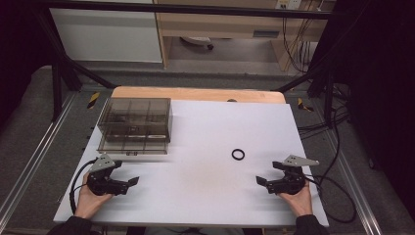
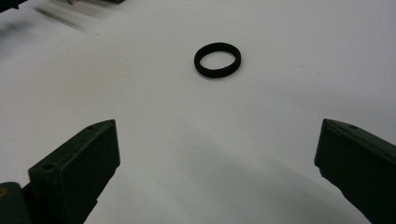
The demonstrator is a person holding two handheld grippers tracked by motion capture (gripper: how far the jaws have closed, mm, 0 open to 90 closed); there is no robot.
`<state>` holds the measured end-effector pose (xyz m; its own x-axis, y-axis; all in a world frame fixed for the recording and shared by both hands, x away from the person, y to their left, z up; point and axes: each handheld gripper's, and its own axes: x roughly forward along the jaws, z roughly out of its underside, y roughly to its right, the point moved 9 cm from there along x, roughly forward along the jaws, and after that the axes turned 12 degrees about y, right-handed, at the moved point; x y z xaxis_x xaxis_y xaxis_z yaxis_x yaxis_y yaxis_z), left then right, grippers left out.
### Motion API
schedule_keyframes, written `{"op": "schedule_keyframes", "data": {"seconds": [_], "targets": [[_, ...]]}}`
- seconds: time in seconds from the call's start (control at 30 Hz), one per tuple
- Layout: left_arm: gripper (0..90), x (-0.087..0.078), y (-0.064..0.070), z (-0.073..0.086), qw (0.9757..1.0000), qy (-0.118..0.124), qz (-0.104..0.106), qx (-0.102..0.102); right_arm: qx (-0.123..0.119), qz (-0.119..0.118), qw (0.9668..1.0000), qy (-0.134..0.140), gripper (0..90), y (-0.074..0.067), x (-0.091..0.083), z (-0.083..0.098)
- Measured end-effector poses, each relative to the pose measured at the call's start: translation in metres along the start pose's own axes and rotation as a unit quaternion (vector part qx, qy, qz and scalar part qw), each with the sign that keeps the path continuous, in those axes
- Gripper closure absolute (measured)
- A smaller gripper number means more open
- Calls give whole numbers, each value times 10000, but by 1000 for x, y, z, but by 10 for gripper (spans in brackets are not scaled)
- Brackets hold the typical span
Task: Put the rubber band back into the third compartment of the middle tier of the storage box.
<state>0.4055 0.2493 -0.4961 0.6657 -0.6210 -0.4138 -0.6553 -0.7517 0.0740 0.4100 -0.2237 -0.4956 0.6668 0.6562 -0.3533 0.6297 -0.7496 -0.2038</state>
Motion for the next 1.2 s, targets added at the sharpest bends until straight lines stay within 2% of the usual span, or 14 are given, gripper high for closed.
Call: {"op": "schedule_keyframes", "data": {"seconds": [0.5, 1.2], "targets": [[50, 1, 0, -1, 10000, 18, -16, -1, 36, 64, 10000, -20, 8, -1, 7, -3], [51, 0, -1, -1, 10000, 28, -10, -12, -84, 113, 9999, -48, 7, -5, 18, -15]]}}
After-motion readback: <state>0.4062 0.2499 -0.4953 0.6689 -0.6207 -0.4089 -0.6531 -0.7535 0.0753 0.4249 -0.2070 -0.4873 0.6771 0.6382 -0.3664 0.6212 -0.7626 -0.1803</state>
